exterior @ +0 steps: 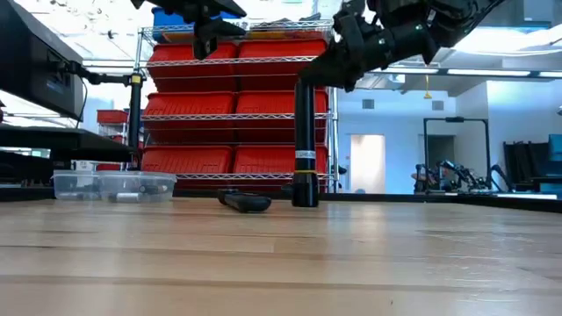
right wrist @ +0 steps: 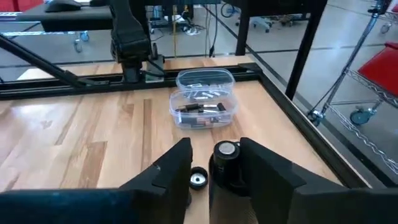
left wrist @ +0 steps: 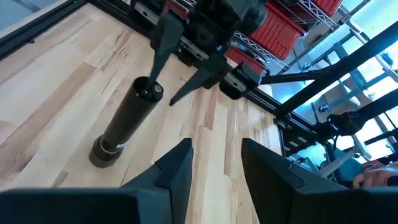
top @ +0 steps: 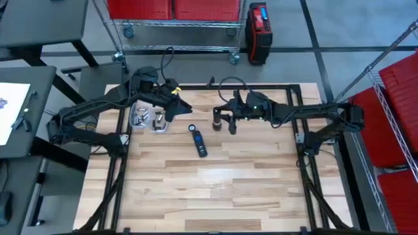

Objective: Insert battery
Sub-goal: Insert the brown battery into the flashlight's battery compartment

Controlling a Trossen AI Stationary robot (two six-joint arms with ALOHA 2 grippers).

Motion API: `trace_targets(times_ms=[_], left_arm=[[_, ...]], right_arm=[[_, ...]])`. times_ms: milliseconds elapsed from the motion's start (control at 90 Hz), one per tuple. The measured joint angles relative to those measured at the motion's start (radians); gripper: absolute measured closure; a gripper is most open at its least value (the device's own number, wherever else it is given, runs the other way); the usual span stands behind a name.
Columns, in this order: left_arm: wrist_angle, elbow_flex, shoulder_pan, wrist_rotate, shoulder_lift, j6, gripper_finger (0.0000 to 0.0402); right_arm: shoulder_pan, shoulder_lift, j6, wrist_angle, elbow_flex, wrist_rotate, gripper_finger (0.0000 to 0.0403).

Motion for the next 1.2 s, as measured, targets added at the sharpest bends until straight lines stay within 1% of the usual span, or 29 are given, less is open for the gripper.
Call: trace_targets(times_ms=[278,400,589,1200], left_arm=[[0.000,0.000,0.000,0.000,0.000,0.000,0.0283],[0.000,0.000,0.000,0.000,0.000,0.000,0.0283],[0.000,0.000,0.000,0.000,0.000,0.000,0.0283],[-0.006,0.000,0.000,0.000,0.000,-0.001,0.0283]], right_arm=[[0.001,-0.001,-0.011,-0.007,0.000,0.005,0.0374],[0.000,-0.003,-0.010,-0.018,0.001,0.008,0.0397],[0.000,-0.003,-0.010,-0.026,0.027,0.007,0.0402],[-0.001,-0.002,0.004,-0.069,0.027,0.007,0.0402]])
